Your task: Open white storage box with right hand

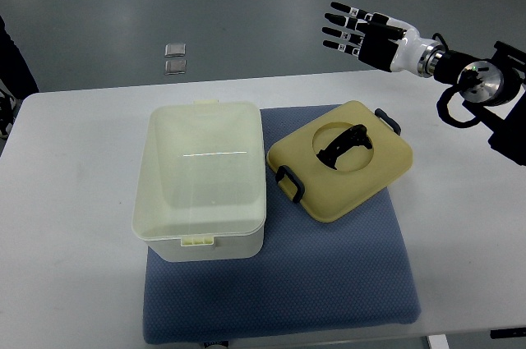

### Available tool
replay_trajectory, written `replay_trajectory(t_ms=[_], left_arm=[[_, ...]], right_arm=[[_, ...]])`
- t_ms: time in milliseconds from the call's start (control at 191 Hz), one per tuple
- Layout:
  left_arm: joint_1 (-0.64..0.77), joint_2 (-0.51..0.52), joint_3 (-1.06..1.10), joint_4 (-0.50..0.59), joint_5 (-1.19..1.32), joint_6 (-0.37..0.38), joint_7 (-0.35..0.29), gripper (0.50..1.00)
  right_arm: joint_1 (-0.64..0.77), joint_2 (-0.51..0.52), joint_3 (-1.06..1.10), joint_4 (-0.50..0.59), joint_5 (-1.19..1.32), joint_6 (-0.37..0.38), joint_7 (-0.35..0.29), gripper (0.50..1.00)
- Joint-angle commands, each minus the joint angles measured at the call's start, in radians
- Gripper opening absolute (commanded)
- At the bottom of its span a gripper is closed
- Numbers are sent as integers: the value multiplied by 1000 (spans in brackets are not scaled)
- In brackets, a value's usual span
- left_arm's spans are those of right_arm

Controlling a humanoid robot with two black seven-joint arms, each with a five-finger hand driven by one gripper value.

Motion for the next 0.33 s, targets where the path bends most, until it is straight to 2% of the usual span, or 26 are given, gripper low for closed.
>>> replay_trajectory(t_ms=[0,329], left_arm=[[1,0,0,0,0,0,0,1000],[1,0,0,0,0,0,0,1000]], right_arm=[[0,5,0,0,0,-3,12,926],[-2,5,0,1,0,9,18,926]])
